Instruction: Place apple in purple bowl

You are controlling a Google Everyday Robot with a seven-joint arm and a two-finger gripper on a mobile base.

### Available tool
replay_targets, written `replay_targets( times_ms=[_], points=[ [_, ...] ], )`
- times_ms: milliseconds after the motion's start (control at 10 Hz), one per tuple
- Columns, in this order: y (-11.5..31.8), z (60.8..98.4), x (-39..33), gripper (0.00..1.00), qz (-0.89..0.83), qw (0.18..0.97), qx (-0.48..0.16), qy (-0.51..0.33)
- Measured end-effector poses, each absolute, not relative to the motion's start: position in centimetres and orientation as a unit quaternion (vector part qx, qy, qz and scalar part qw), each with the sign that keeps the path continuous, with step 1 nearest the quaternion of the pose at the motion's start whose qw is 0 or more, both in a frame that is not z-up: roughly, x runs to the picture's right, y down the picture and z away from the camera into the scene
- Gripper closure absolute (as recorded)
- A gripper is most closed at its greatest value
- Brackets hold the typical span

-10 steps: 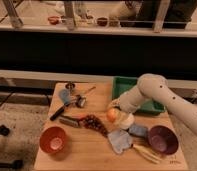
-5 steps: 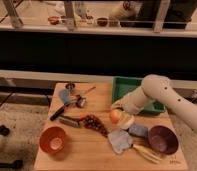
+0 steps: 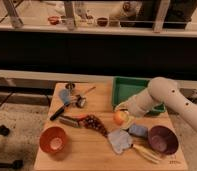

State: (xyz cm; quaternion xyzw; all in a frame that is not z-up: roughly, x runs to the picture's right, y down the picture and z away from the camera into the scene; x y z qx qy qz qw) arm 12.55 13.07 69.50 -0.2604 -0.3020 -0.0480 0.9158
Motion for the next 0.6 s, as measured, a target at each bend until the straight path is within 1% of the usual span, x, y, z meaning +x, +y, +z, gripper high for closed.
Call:
replay_targets(
  times_ms=[600],
  points=[
    [13.8,68.8,14.1,1.0,-0.028,0.918,-0.256,-0.302]
  ],
)
